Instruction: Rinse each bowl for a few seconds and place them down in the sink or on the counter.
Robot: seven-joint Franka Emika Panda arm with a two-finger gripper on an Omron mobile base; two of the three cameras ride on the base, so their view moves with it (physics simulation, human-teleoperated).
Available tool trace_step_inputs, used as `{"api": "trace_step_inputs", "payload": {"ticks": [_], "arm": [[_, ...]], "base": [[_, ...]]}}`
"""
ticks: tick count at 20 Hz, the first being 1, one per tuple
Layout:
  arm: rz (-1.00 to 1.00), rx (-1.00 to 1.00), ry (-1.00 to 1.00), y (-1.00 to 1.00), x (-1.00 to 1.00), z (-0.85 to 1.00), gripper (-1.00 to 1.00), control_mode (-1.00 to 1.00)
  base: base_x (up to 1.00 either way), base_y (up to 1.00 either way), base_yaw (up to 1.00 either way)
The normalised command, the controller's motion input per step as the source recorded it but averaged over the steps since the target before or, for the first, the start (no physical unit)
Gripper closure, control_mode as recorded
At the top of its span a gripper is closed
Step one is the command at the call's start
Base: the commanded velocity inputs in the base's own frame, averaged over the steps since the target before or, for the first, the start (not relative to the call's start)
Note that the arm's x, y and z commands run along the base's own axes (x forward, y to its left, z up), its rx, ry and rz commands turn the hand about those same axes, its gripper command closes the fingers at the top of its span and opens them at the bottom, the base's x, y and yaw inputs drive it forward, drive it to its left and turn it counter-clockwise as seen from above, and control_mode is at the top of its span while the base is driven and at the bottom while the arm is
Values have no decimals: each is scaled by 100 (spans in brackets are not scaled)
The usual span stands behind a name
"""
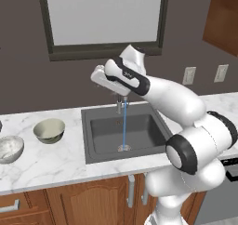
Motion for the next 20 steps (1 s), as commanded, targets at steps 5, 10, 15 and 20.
{"api": "trace_step_inputs", "payload": {"ticks": [5,10,15,20], "arm": [[6,-8,5,54,-17,0,-100,-100],[5,-9,9,50,-16,0,-100,-100],[3,-13,12,55,-19,0,-100,-100],[0,-11,14,46,-15,0,-100,-100]], "base": [[0,0,0],[0,0,0],[0,0,0],[0,0,0]]}}
